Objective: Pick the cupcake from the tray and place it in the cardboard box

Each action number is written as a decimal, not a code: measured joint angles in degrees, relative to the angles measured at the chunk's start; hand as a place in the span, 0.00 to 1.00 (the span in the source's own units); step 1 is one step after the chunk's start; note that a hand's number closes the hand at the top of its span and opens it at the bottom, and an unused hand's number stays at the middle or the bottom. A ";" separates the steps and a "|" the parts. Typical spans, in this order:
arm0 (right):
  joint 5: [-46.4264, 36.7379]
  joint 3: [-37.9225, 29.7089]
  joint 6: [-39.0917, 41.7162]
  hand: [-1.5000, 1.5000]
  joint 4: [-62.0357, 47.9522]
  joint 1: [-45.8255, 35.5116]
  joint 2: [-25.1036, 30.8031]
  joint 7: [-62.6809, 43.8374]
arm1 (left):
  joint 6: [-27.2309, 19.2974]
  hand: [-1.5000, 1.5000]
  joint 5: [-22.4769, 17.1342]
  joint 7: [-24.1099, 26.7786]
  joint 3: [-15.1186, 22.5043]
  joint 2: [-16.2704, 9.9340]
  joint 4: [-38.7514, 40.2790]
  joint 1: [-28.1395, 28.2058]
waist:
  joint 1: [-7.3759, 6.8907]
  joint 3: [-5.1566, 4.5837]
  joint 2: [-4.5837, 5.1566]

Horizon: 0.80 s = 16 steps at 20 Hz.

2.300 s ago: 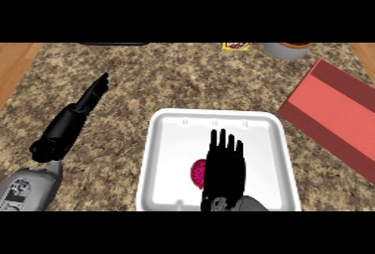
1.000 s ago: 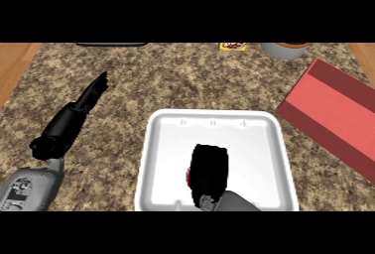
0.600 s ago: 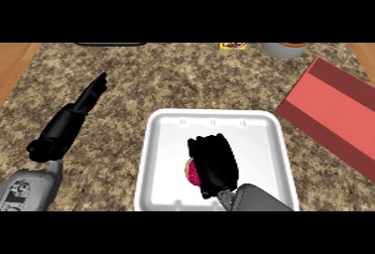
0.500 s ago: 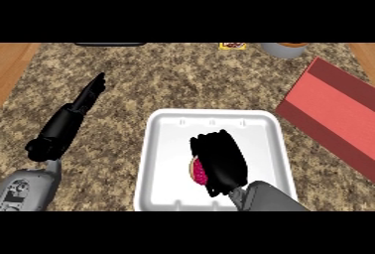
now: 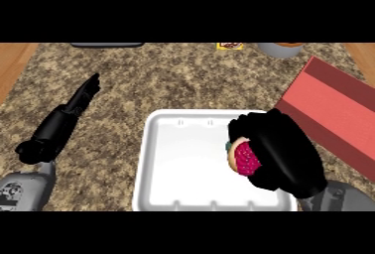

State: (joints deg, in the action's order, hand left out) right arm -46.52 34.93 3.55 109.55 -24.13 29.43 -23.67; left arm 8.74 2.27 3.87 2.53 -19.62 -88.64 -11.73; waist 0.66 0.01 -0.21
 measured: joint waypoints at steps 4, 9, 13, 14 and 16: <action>3.80 -9.59 -1.36 1.00 3.62 1.41 0.30 -4.01 | -0.02 0.50 0.15 -0.41 -0.08 0.22 -0.48 0.05 | 0.31 0.01 -0.03; 8.29 -21.82 -1.83 1.00 0.70 0.16 1.41 -5.86 | 0.24 0.50 0.62 0.87 -0.51 0.63 1.73 -1.06 | -0.05 0.00 0.20; 11.61 -30.21 -1.98 1.00 -4.91 -1.13 2.86 -3.74 | 0.30 0.50 1.36 0.81 0.07 1.34 0.55 -0.05 | -0.56 0.00 0.22; 12.44 -32.13 -1.97 1.00 -6.56 -1.04 3.43 -2.56 | 0.24 0.50 1.45 0.05 0.11 1.57 0.30 -0.51 | -0.59 0.00 0.24; 13.77 -35.80 -1.76 1.00 -10.46 -1.39 5.02 0.38 | 0.40 0.50 1.65 -0.28 0.09 1.83 0.17 -0.88 | -0.70 0.00 0.27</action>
State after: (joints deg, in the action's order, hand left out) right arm -32.76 -0.86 1.79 99.09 -25.52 34.45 -23.29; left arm 9.15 3.92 3.59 2.62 -17.79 -88.48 -12.62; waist -0.04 0.02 0.06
